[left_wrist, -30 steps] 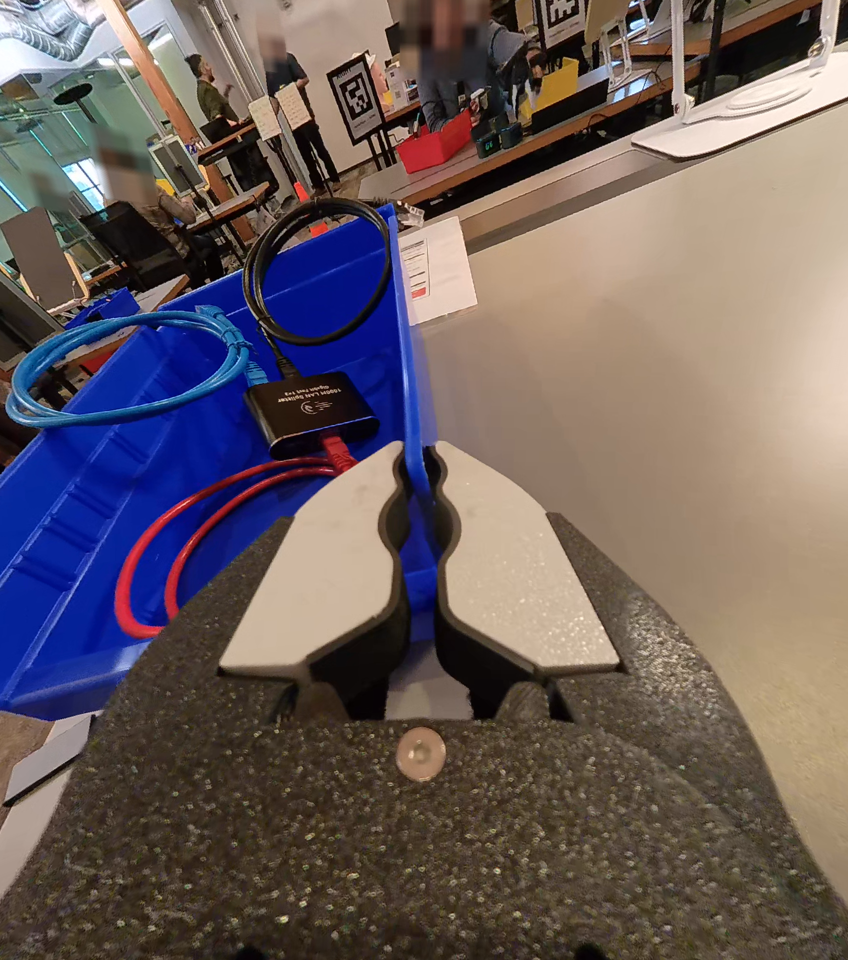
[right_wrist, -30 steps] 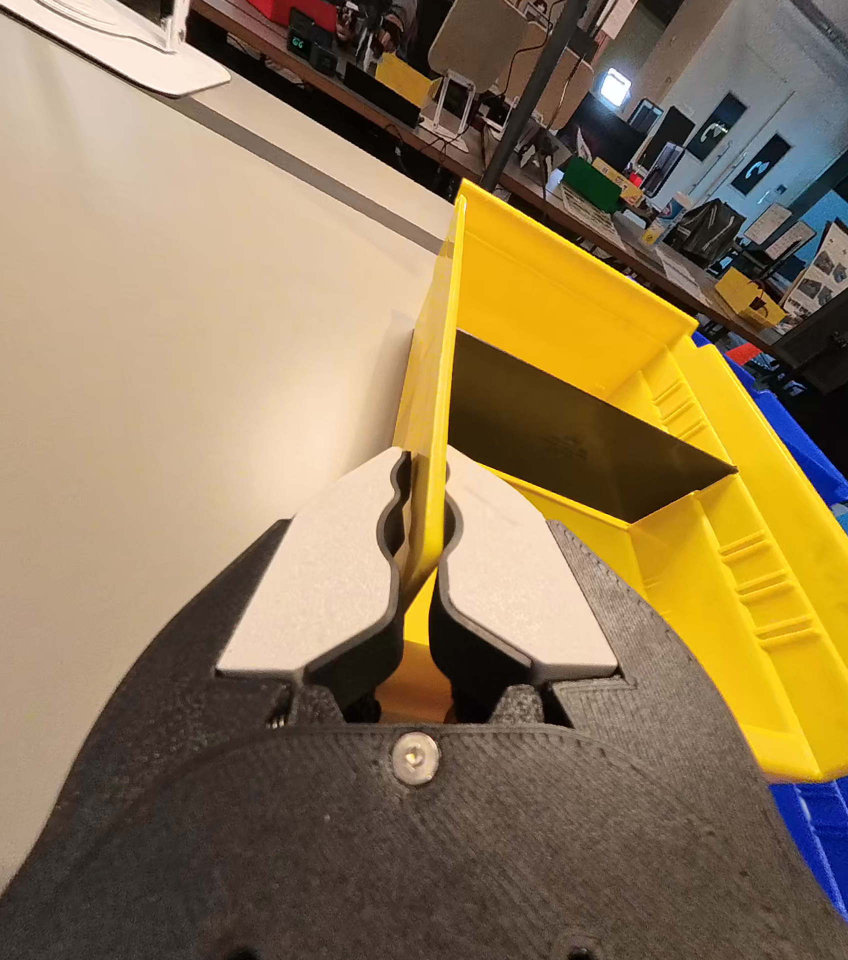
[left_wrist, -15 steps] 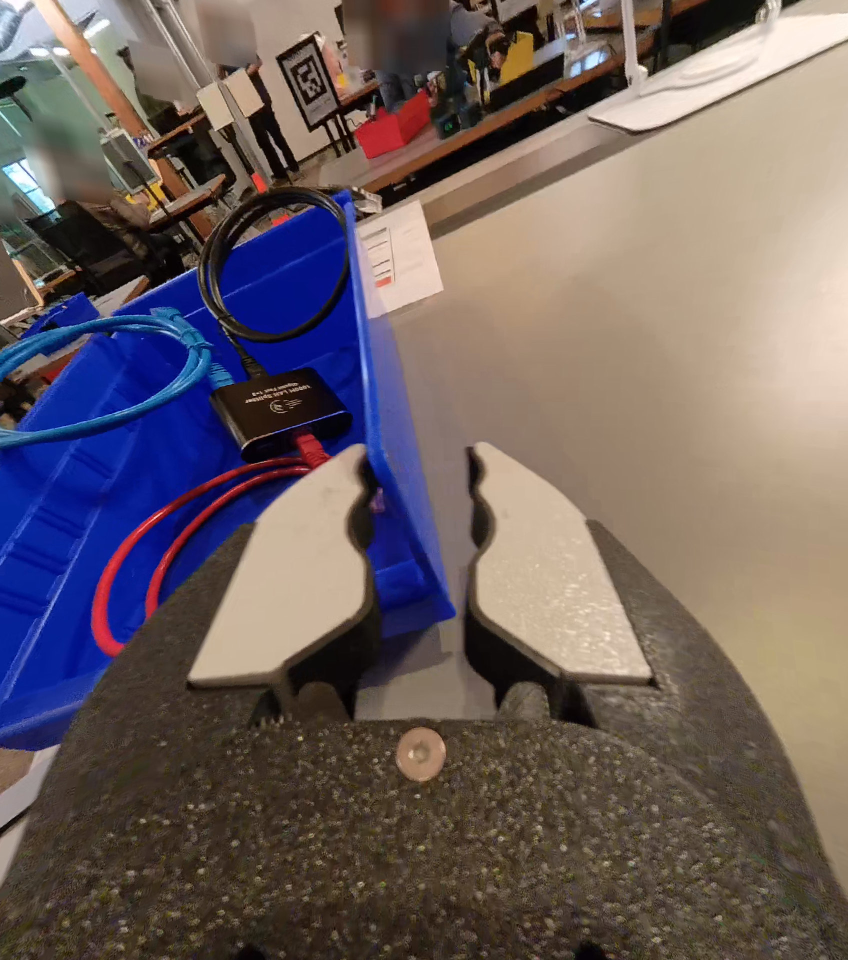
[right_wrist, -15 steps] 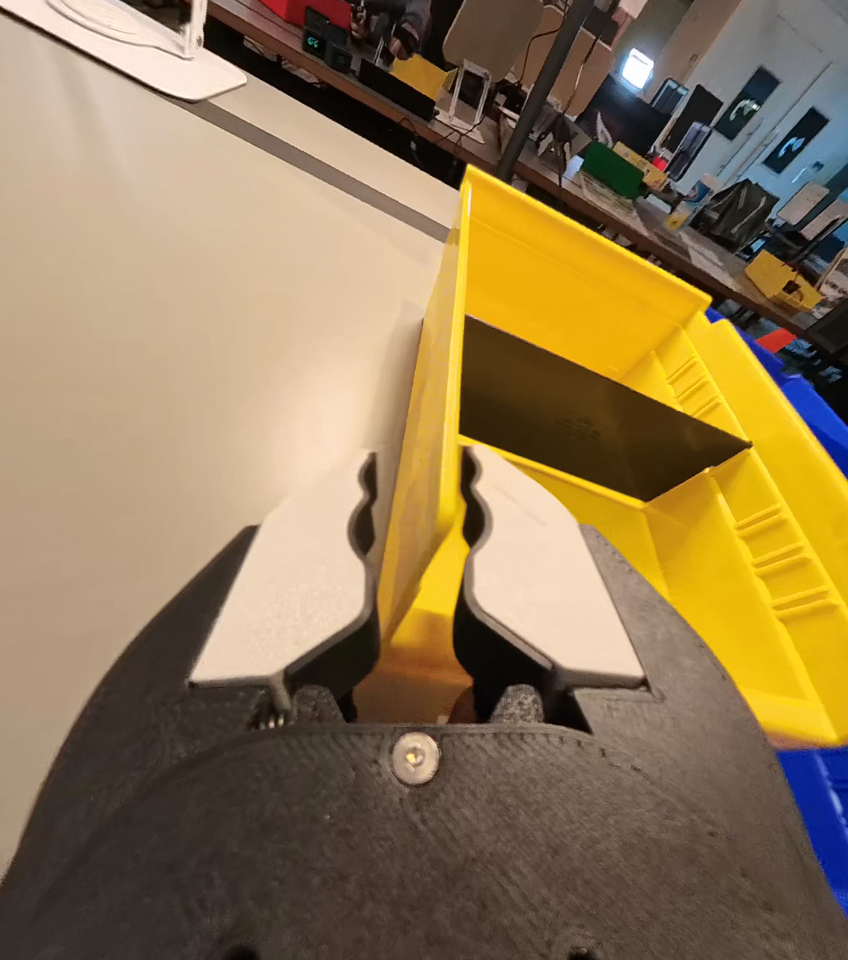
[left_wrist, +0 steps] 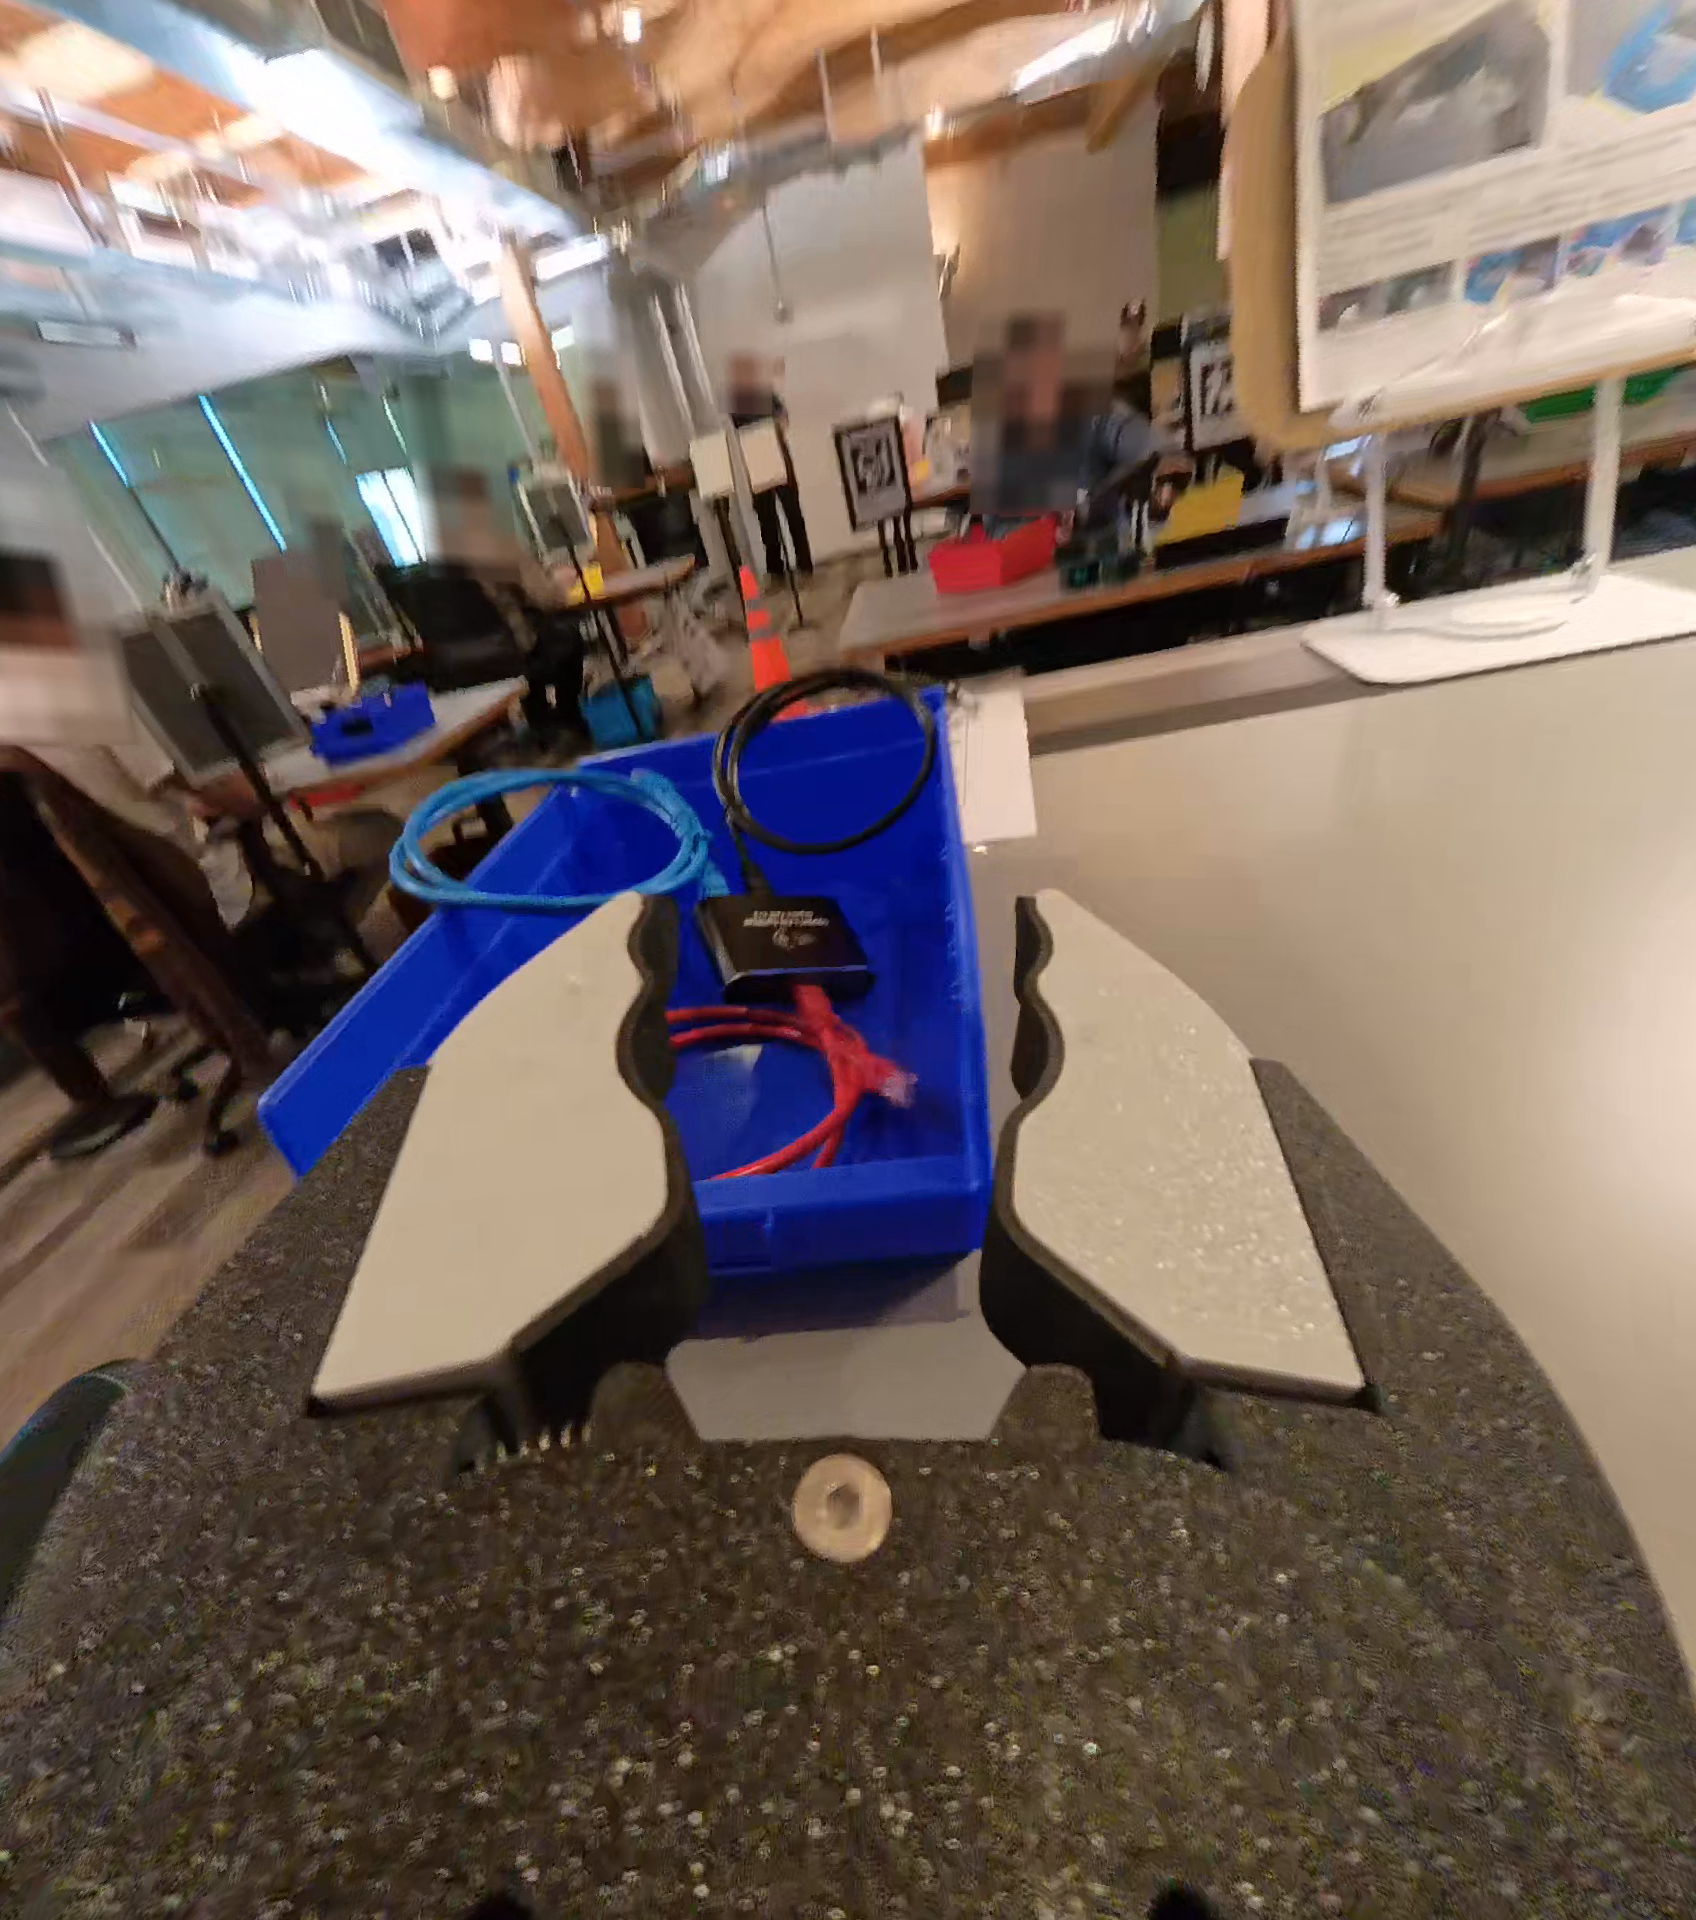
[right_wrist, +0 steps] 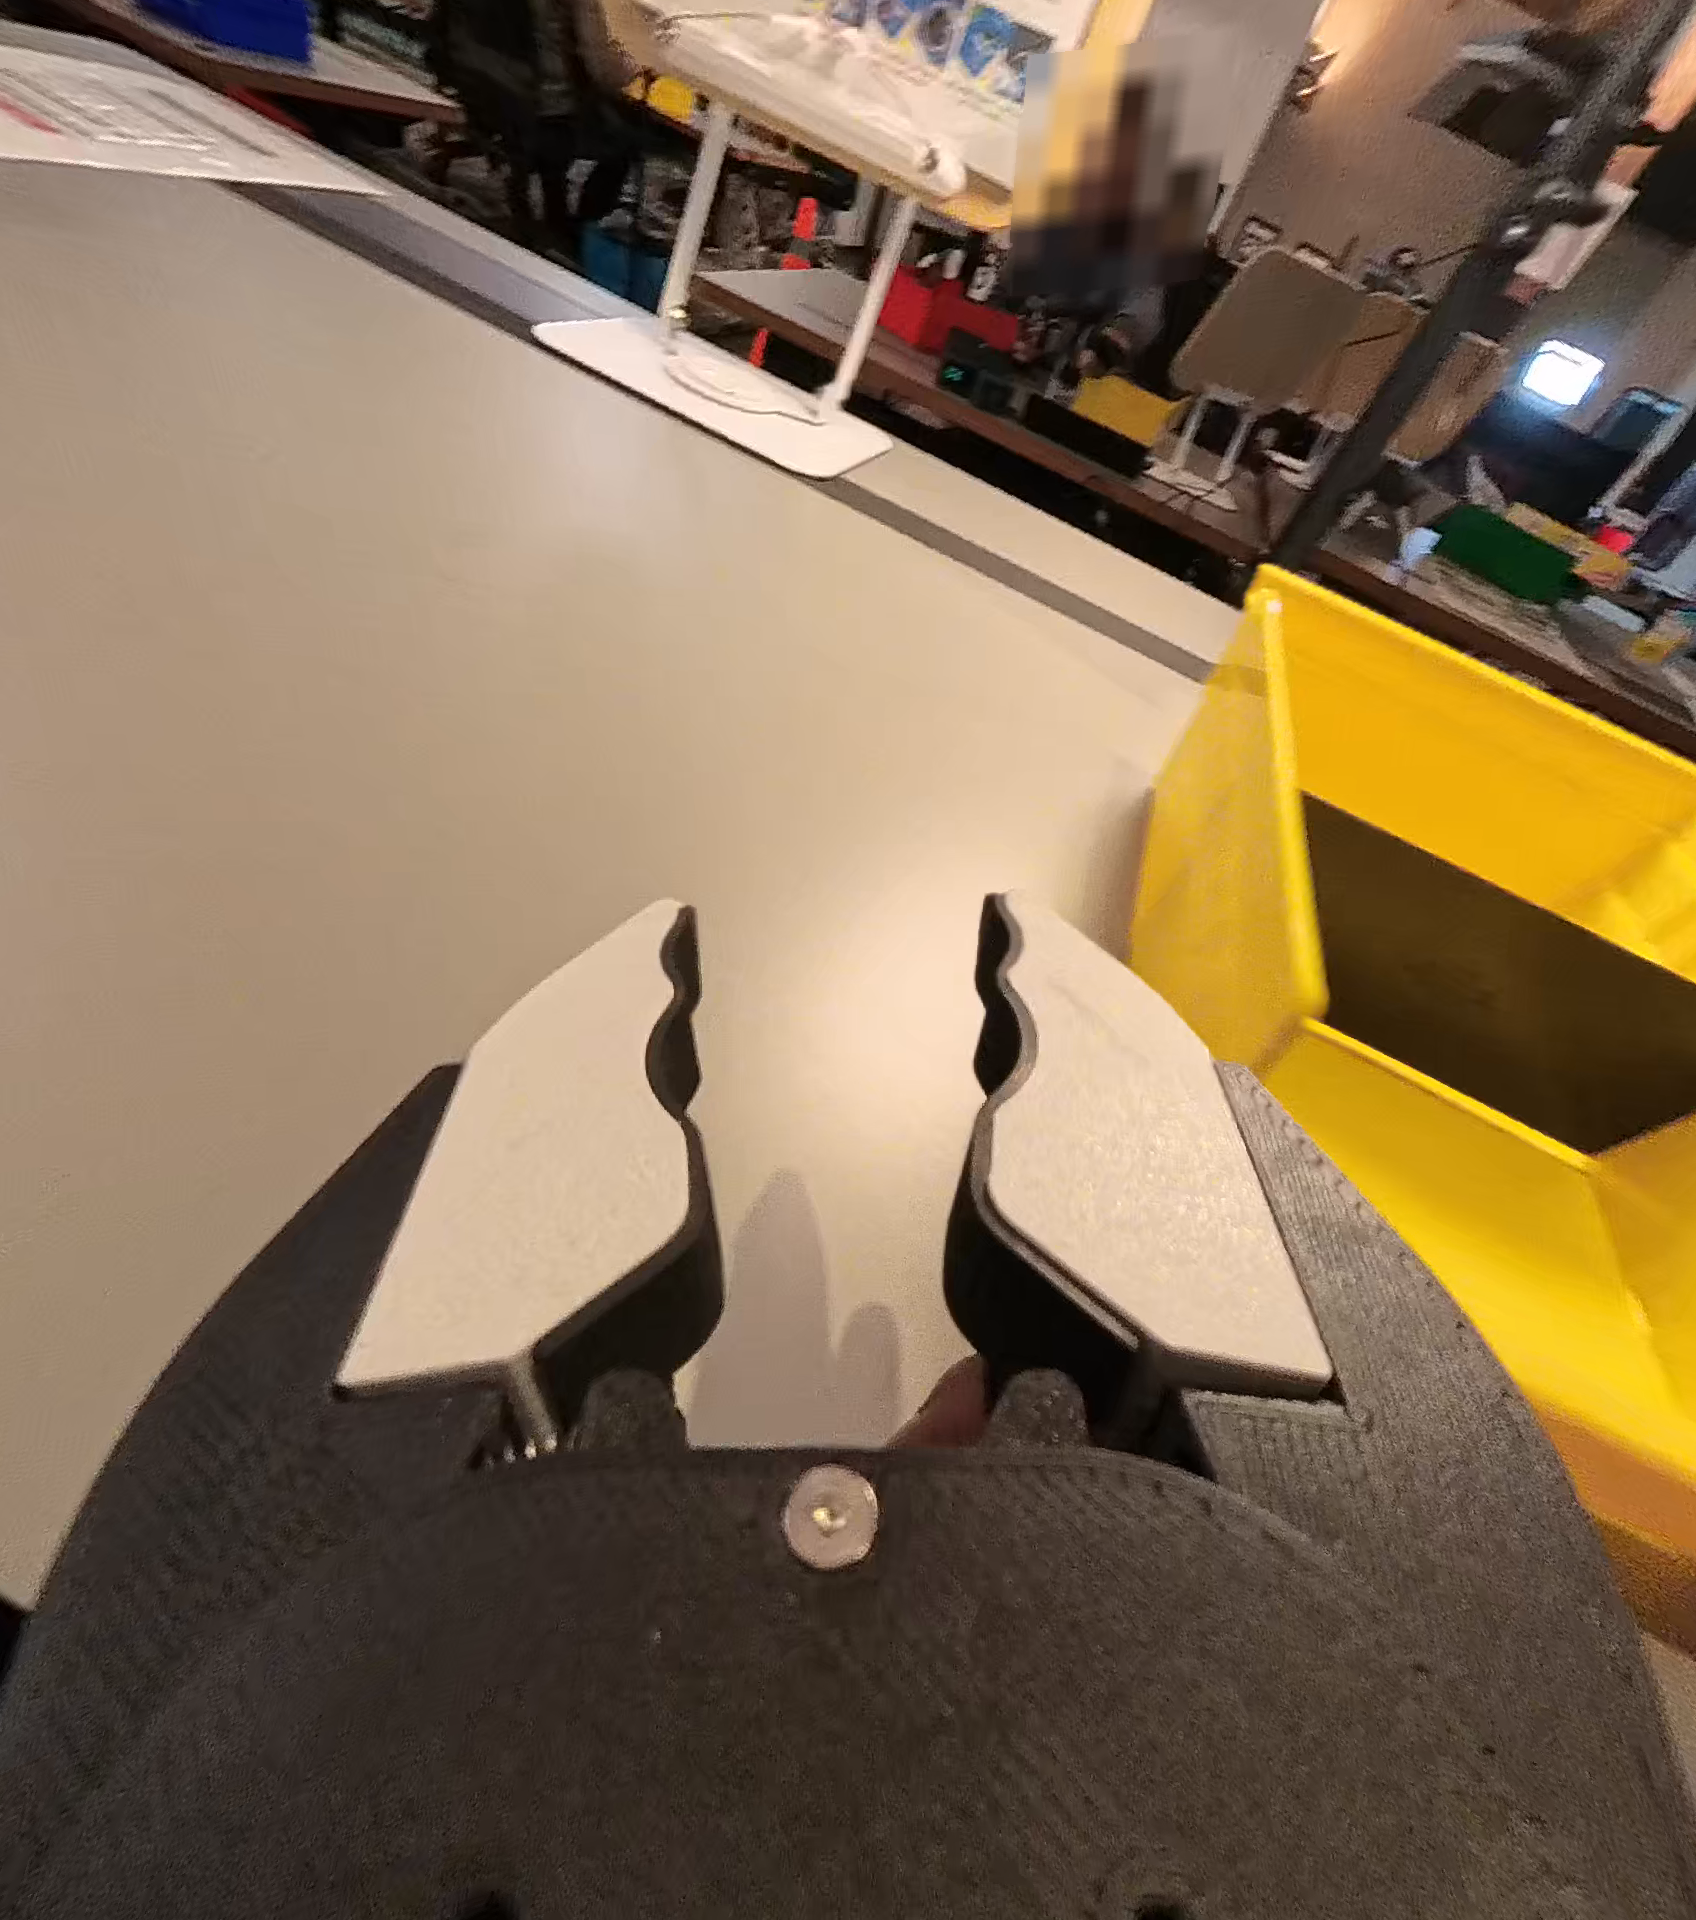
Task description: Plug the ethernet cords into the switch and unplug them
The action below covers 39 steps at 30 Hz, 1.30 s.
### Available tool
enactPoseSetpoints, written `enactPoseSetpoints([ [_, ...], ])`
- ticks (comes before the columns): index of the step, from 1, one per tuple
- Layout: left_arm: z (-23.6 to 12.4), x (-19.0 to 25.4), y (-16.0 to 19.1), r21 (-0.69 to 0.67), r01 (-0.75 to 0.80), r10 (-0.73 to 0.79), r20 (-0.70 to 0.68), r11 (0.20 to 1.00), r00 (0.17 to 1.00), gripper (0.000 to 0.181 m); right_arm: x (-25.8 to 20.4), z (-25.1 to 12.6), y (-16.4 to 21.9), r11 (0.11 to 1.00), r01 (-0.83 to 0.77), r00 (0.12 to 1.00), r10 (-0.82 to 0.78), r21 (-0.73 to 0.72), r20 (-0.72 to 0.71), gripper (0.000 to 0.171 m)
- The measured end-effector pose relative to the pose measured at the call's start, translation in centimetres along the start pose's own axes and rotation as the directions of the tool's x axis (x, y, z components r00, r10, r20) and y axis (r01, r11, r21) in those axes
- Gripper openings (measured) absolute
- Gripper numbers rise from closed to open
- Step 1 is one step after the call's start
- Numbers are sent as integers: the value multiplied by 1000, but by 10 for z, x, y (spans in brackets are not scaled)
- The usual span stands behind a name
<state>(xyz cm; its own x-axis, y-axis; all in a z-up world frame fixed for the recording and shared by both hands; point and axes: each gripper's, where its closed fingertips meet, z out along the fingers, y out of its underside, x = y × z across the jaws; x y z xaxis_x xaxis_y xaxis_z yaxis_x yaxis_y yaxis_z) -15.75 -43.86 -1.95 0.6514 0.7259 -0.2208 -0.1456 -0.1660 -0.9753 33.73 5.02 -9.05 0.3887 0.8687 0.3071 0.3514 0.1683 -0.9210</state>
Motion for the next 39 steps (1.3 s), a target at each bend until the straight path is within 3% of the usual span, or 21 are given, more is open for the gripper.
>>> enactPoseSetpoints([
  [4, 28, -23, 11, -151, 52, -55, -11, 987, 998, 63, -21, 23, 7, 996, 63, 997, -61, -60, 46, 51],
  [6, 49, -29, 22, -227, 141, -155, -42, 964, 987, 63, -31, 28, 3, 994, 102, 993, -98, -50, 69, 48],
  [12, 119, -25, 66, -519, 400, -522, -109, 756, 846, 63, -46, 41, 5, 986, 141, 983, -129, -85, 134, 48],
  [16, 154, -35, 83, -583, 505, -647, -48, 637, 761, 64, -50, 47, 6, 984, 151, 979, -135, -97, 150, 47],
  [21, 180, -42, 97, -618, 543, -689, 4, 568, 725, 64, -55, 51, 9, 975, 191, 971, -170, -118, 166, 47],
  [28, 186, -36, 117, -714, 476, -647, 43, 513, 761, 75, -55, 58, 12, 966, 221, 967, -198, -138, 162, 47],
  [34, 185, -43, 117, -699, 472, -609, 67, 537, 790, 74, -58, 57, 11, 957, 260, 959, -240, -128, 152, 45],
  [39, 192, -28, 121, -728, 470, -663, 30, 499, 748, 78, -66, 55, 10, 957, 263, 955, -241, -119, 173, 45],
])
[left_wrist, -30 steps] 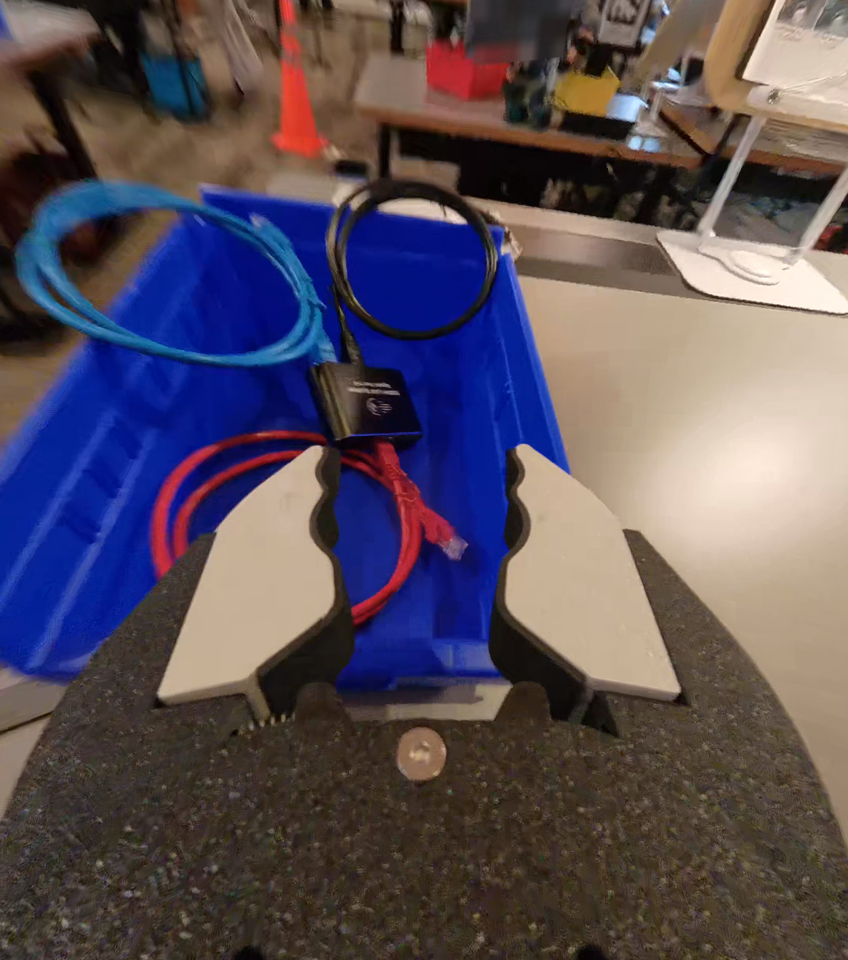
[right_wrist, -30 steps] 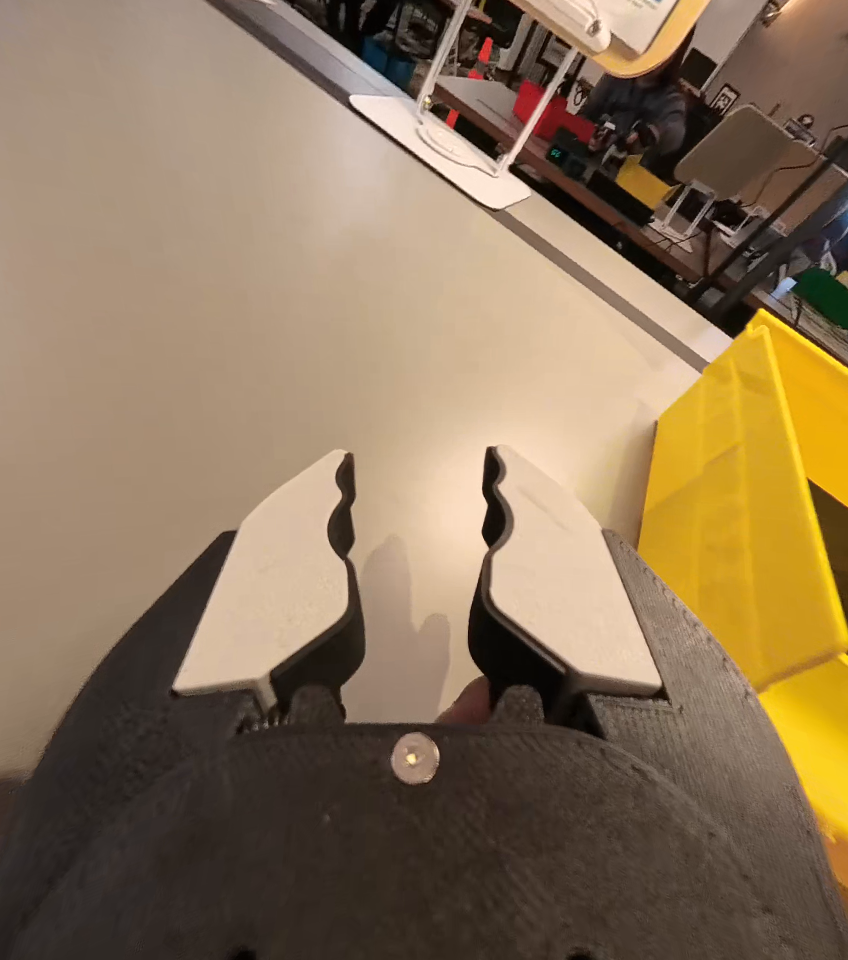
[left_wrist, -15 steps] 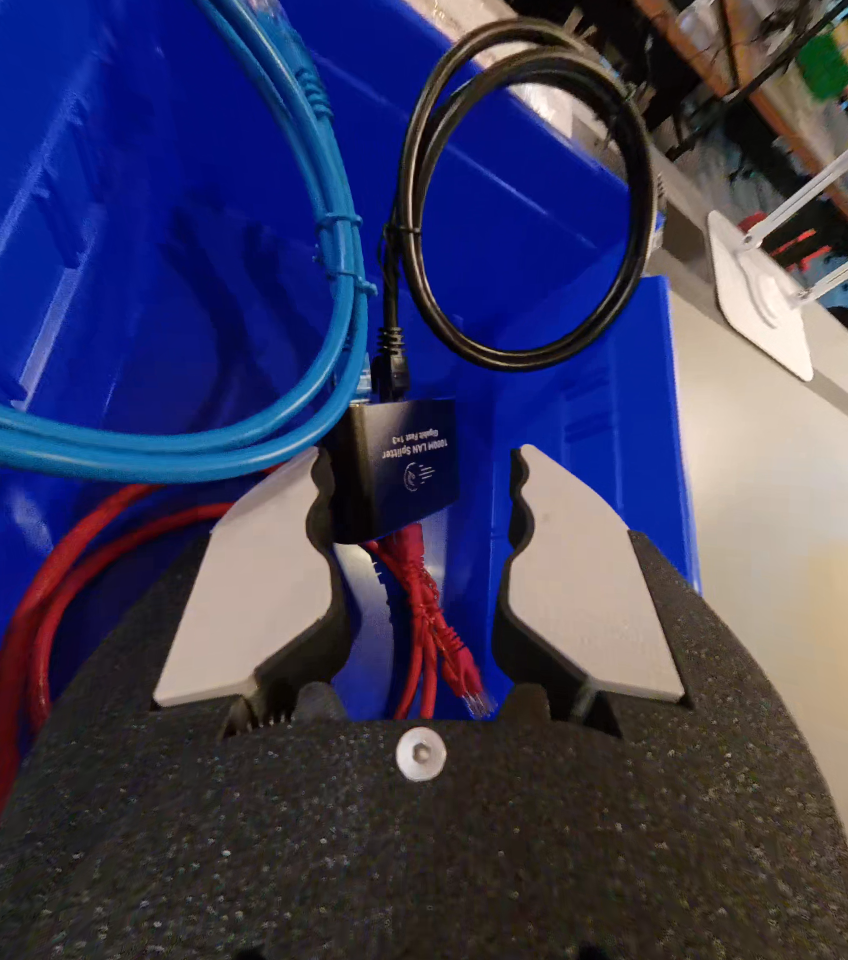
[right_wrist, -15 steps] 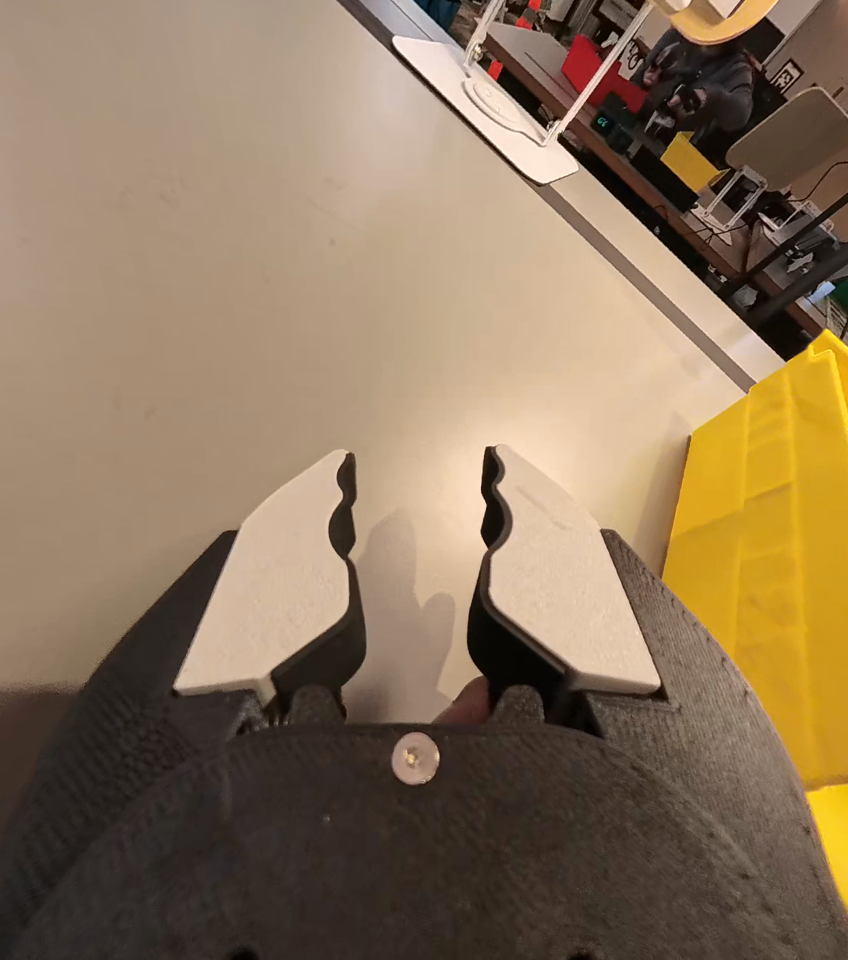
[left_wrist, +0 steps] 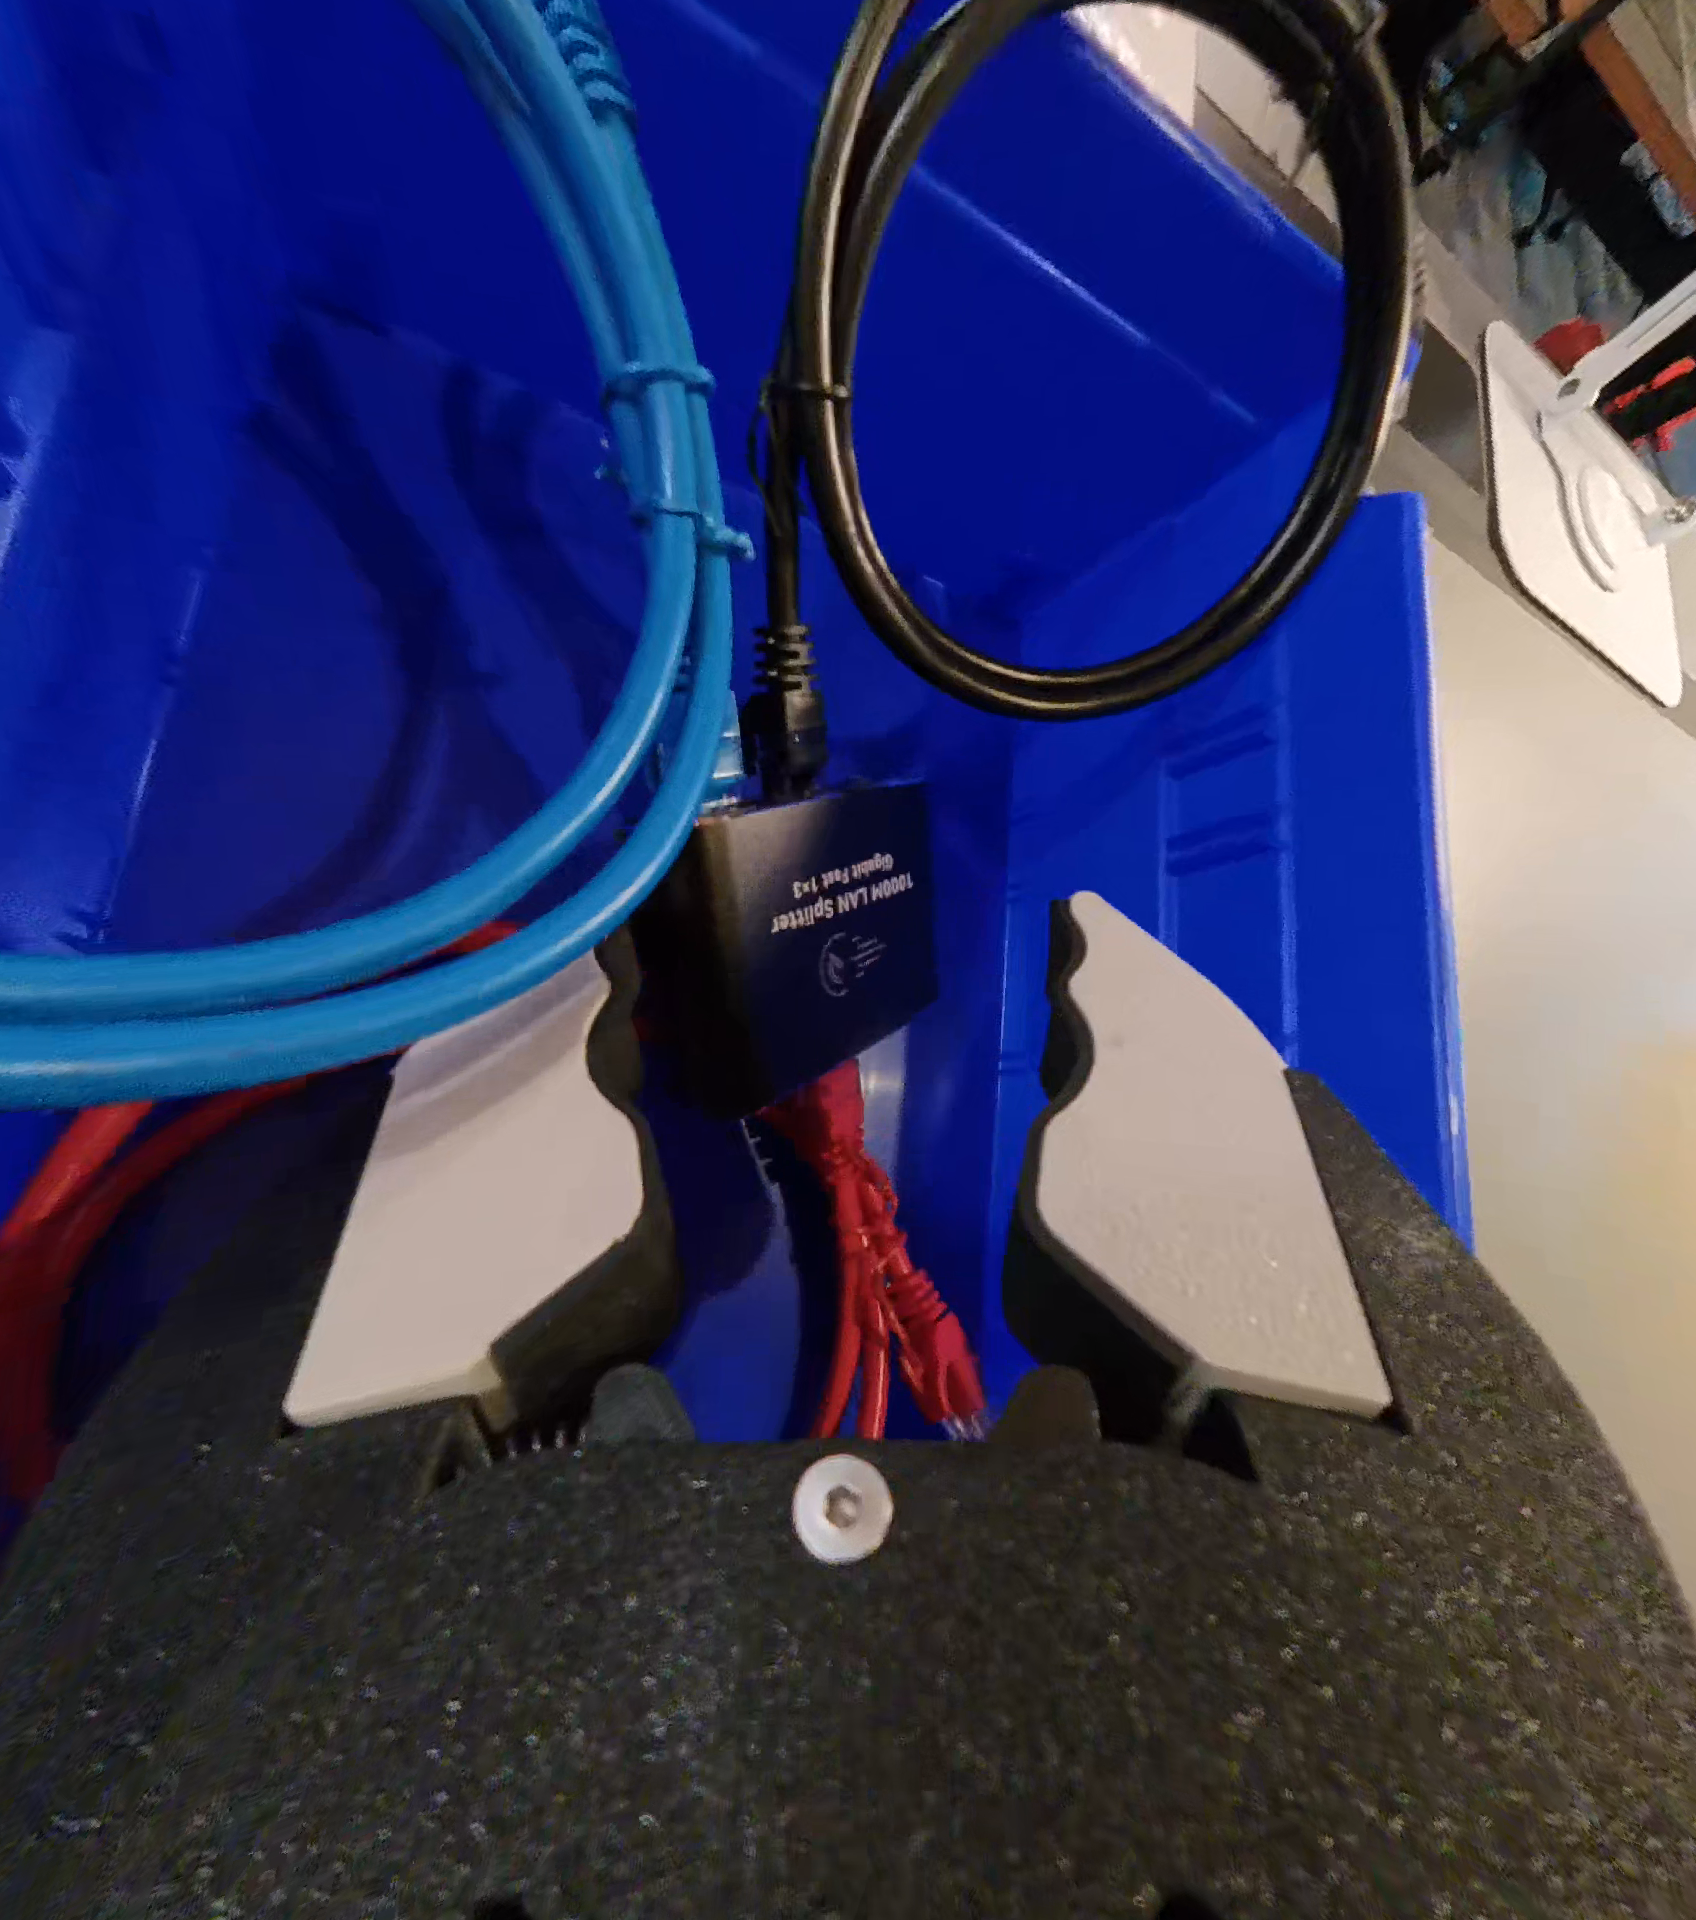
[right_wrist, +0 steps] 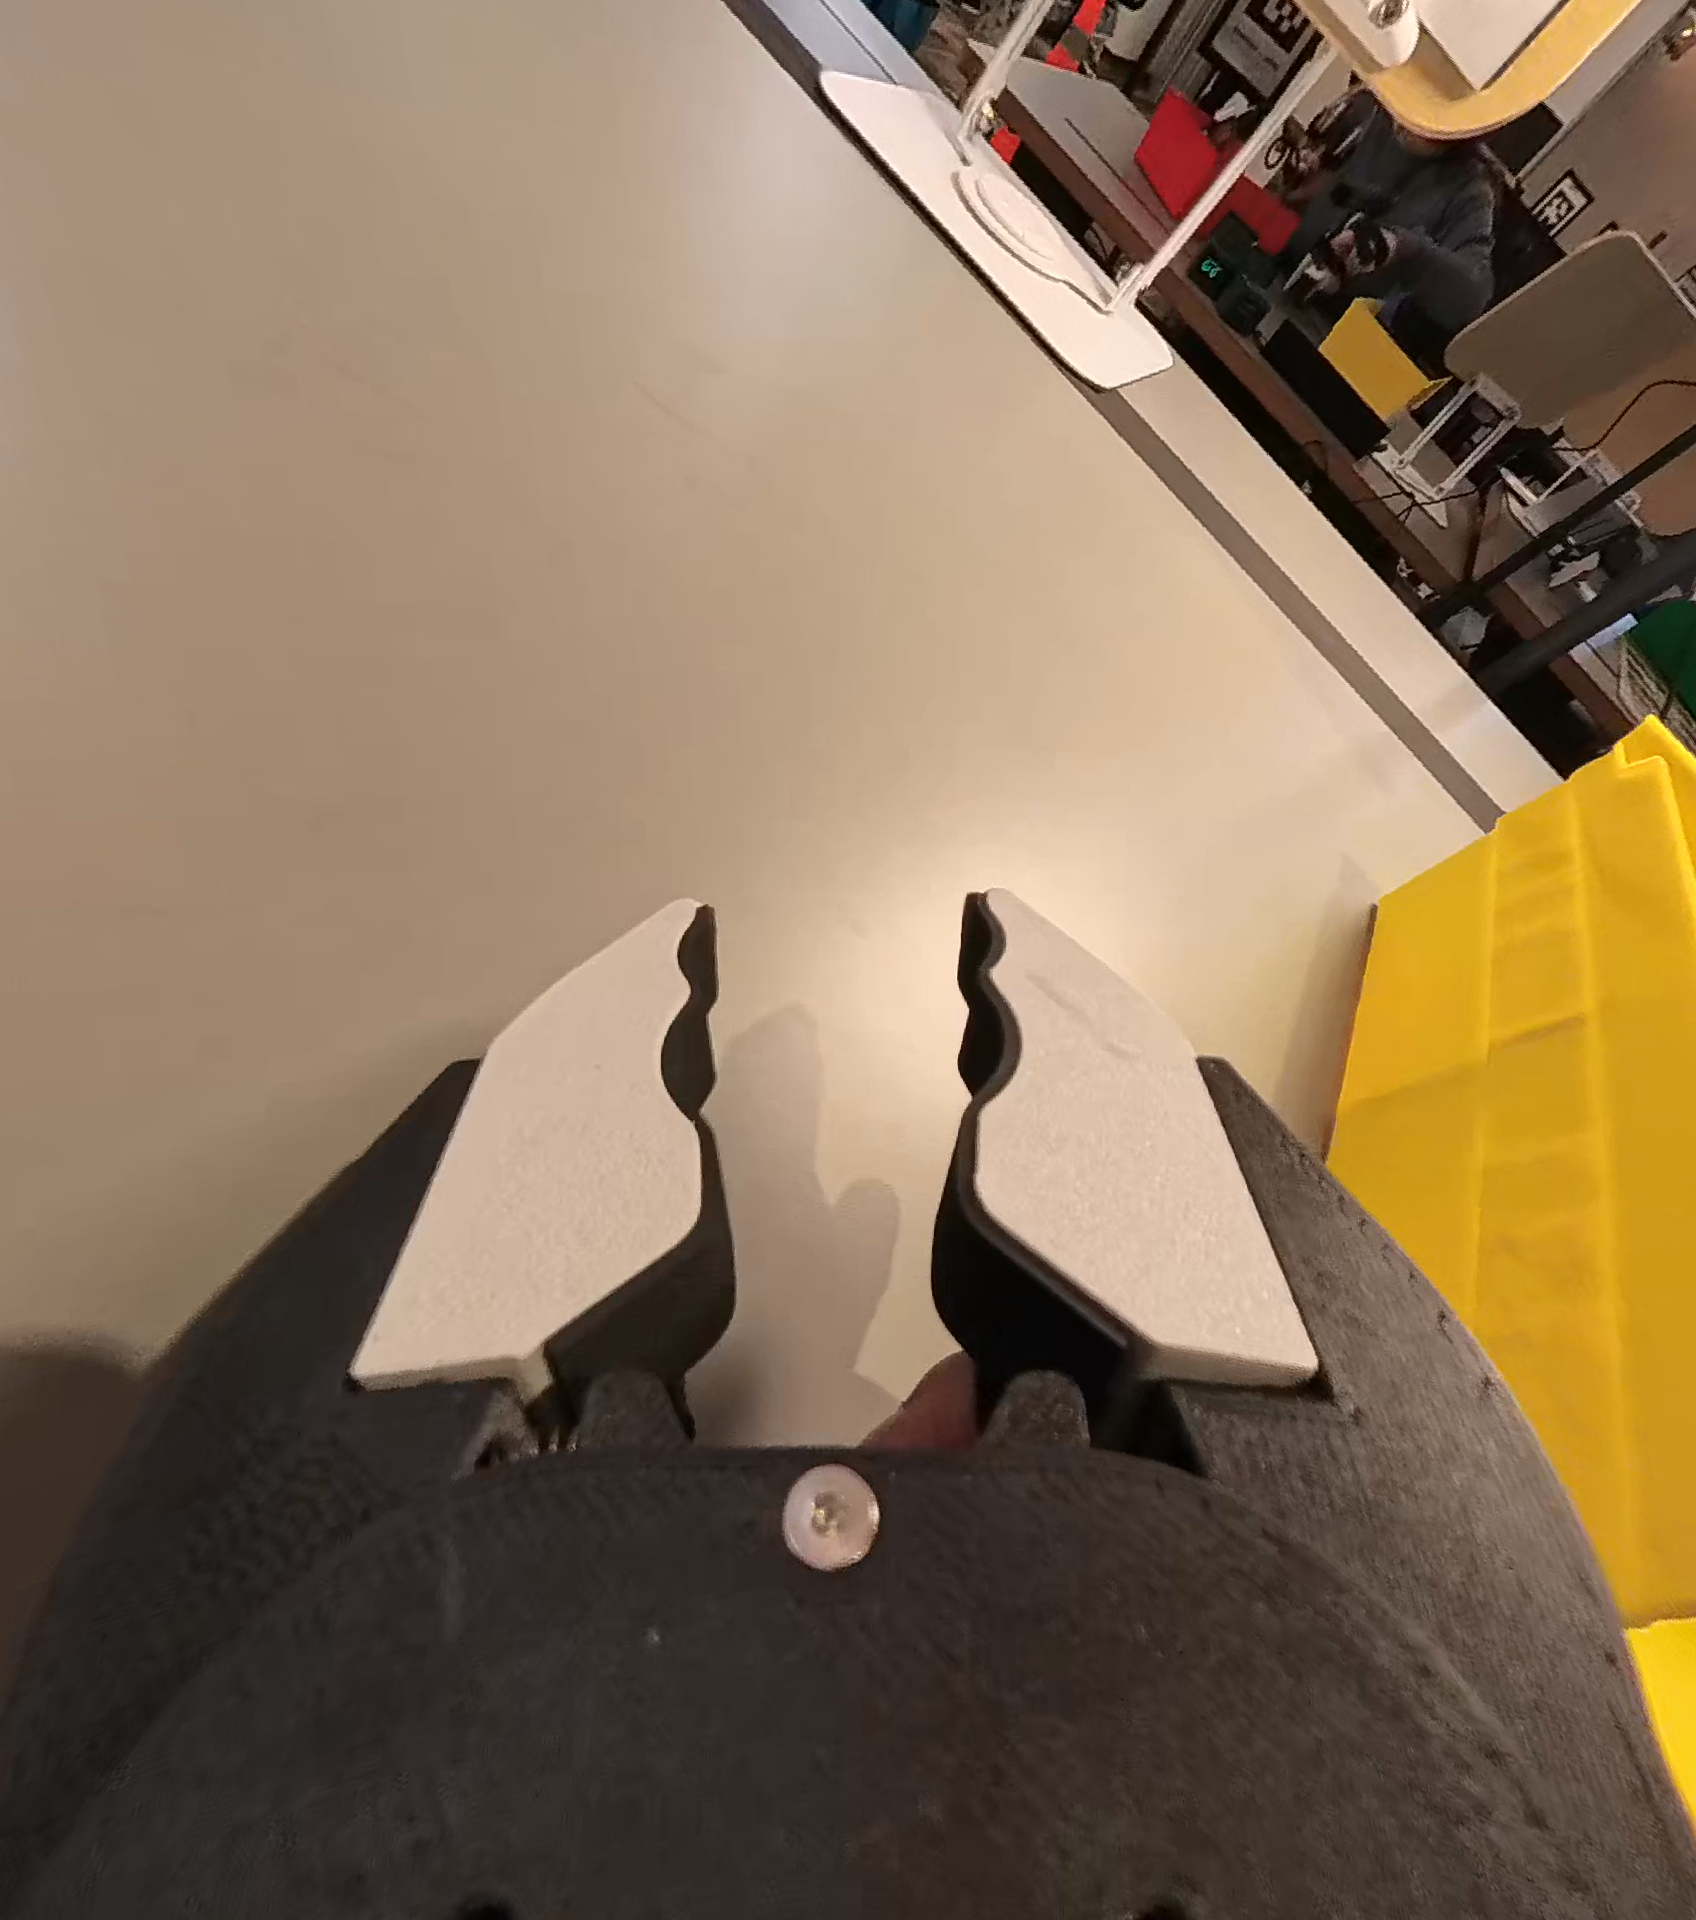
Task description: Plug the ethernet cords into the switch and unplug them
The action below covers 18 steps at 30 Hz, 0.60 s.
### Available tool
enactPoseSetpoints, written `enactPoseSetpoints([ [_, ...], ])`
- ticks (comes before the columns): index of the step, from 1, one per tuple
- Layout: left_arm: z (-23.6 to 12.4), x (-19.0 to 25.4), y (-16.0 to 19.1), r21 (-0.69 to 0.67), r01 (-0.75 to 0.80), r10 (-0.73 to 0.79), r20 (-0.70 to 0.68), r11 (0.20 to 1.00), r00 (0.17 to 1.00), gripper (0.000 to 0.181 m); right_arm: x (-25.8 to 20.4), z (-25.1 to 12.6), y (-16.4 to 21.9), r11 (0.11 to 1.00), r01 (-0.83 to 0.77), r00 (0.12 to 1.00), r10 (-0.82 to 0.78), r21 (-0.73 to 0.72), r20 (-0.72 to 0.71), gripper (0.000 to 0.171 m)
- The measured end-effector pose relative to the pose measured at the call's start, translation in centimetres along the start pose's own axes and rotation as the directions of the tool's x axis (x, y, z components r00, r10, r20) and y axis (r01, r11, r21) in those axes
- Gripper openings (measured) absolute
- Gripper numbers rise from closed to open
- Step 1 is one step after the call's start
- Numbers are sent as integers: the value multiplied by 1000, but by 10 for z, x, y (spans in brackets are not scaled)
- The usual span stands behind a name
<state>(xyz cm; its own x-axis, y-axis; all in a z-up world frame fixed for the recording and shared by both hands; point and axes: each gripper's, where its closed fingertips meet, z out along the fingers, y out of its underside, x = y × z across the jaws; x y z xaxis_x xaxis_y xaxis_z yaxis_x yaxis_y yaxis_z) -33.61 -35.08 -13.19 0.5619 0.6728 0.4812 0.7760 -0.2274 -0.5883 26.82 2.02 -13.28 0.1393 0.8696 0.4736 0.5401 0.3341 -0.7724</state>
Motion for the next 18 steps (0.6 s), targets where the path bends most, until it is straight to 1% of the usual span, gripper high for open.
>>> enactPoseSetpoints([
  [3, 8, -2, 2, -23, 36, -36, -17, 999, 999, 78, -2, -3, -1, 1000, 3, 1000, -3, 7, -3, 45],
  [7, 21, -8, 10, -65, 31, -31, 3, 997, 1000, 78, -2, -4, -2, 1000, 1, 1000, -1, 17, -1, 45],
  [8, 24, -9, 11, -49, 22, -23, -7, 999, 1000, 66, -2, -4, -1, 1000, -2, 1000, 2, 15, 1, 45],
  [9, 25, -10, 11, -35, 15, -16, -9, 999, 1000, 59, -2, -4, -1, 1000, -5, 1000, 5, 14, 3, 45],
  [10, 25, -9, 11, -35, 18, -19, -22, 999, 1000, 58, -2, -4, -1, 1000, -8, 1000, 7, 15, 5, 45],
  [11, 24, -6, 11, -39, 21, -22, -42, 999, 999, 52, -2, -4, -2, 1000, -9, 1000, 9, 18, 6, 45],
  [12, 20, -1, 7, -22, 20, -21, -78, 1000, 997, 38, -2, -5, -2, 1000, -10, 1000, 10, 22, 7, 45],
  [13, 14, 4, 1, 10, 28, -26, -110, 1000, 994, 28, -2, -5, -2, 1000, -12, 1000, 12, 25, 9, 45],
  [14, 8, 7, -4, 32, 31, -27, -126, 999, 992, 31, -2, -5, -3, 1000, -13, 1000, 13, 26, 11, 45],
  [15, 1, 11, -9, 51, 21, -14, -141, 998, 990, 31, -2, -5, -2, 1000, -11, 1000, 11, 26, 11, 45],
  [17, -17, 22, -21, 108, -7, 25, -172, 994, 985, 30, 0, -5, -1, 1000, -3, 1000, 3, 21, 1, 44],
  [18, -29, 28, -28, 143, -27, 53, -175, 989, 983, 26, 0, -4, -1, 1000, -1, 1000, 1, 19, -3, 44],
])
